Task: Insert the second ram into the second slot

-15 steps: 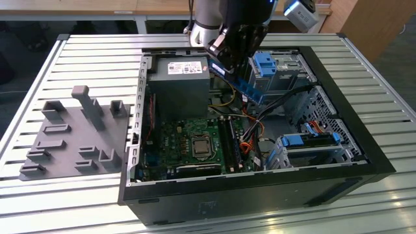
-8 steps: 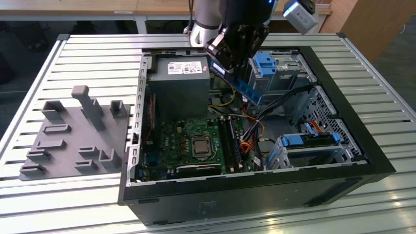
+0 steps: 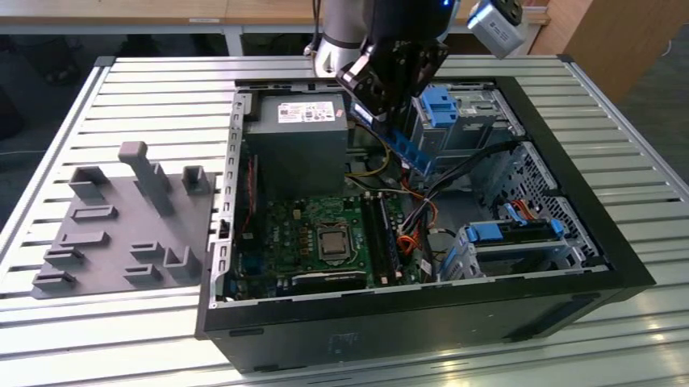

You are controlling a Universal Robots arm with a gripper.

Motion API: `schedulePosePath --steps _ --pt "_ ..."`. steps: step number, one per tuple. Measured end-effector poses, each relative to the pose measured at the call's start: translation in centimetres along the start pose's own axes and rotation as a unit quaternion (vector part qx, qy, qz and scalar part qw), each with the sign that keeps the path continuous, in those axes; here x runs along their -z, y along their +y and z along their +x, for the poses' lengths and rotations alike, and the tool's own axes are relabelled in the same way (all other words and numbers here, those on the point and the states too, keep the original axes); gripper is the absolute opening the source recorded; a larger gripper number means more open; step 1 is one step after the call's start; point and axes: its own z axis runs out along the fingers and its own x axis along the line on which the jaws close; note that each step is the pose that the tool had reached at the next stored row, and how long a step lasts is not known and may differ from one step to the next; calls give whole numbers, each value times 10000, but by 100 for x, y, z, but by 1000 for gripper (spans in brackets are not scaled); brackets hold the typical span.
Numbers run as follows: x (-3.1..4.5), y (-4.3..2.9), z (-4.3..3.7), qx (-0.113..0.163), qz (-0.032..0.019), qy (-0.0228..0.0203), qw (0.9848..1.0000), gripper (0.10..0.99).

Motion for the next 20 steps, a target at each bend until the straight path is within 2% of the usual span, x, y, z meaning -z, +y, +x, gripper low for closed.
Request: schedulePosePath --steps 20 --pt "0 0 0 -510 12 12 9987 137"
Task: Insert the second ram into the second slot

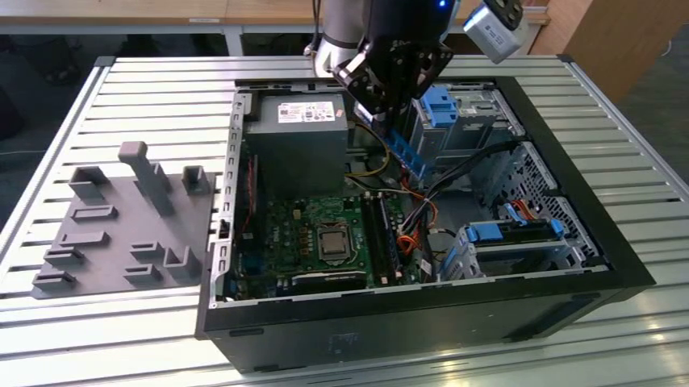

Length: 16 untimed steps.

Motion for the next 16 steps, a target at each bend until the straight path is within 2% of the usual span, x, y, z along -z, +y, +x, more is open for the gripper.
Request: schedulePosePath --steps 16 --pt "0 0 0 -310 -3 2 9995 137"
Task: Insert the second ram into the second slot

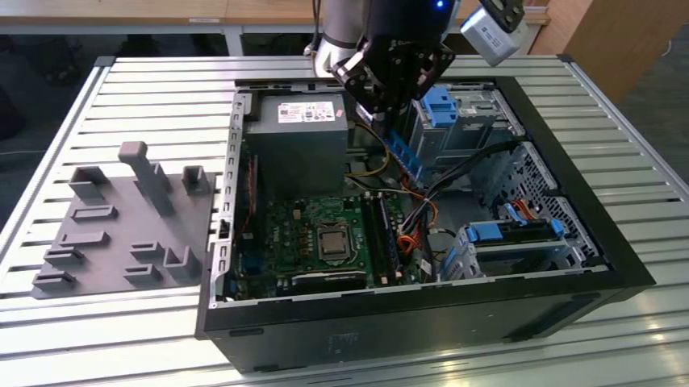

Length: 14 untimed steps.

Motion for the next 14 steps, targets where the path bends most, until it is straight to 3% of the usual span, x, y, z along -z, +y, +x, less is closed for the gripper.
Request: schedulePosePath --steps 14 --pt "0 0 0 -332 -1 4 9994 137"
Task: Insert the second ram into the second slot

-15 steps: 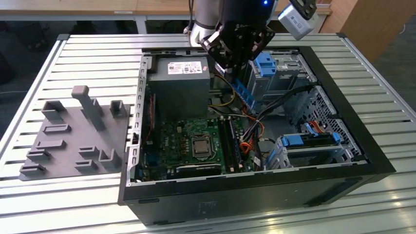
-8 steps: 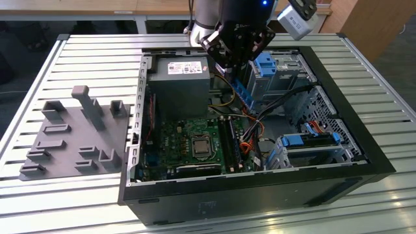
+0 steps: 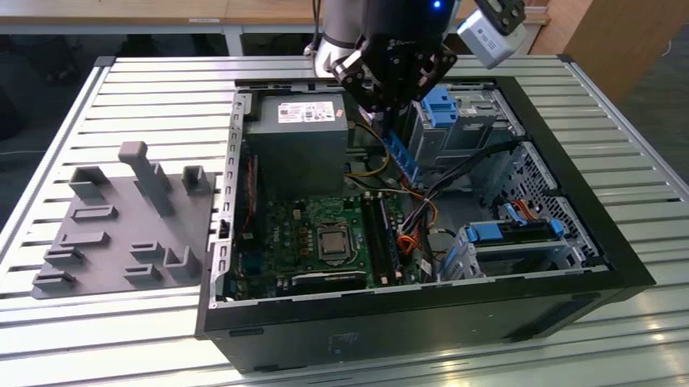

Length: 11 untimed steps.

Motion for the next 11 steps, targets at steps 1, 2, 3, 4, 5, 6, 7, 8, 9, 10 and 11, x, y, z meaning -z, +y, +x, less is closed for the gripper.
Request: schedulePosePath --steps 1,2,3,4,5,6,7,8,9,10,11 --pt "-1 0 0 -26 1 1 10000 137" --pt "-1 0 0 -52 3 1 10000 137" --pt "-1 0 0 -78 4 2 10000 137" --pt "-1 0 0 -104 6 3 9999 137" --pt "-1 0 0 -130 11 4 9999 137" --pt "-2 1 -1 -159 18 7 9999 137" --pt "-1 0 -1 -194 29 11 9998 137" --pt "-2 0 0 -227 37 14 9997 137" --pt "-2 0 0 -261 44 16 9996 137" --pt "-2 0 0 -296 50 18 9995 137" --pt "-2 0 0 -333 62 22 9994 137"
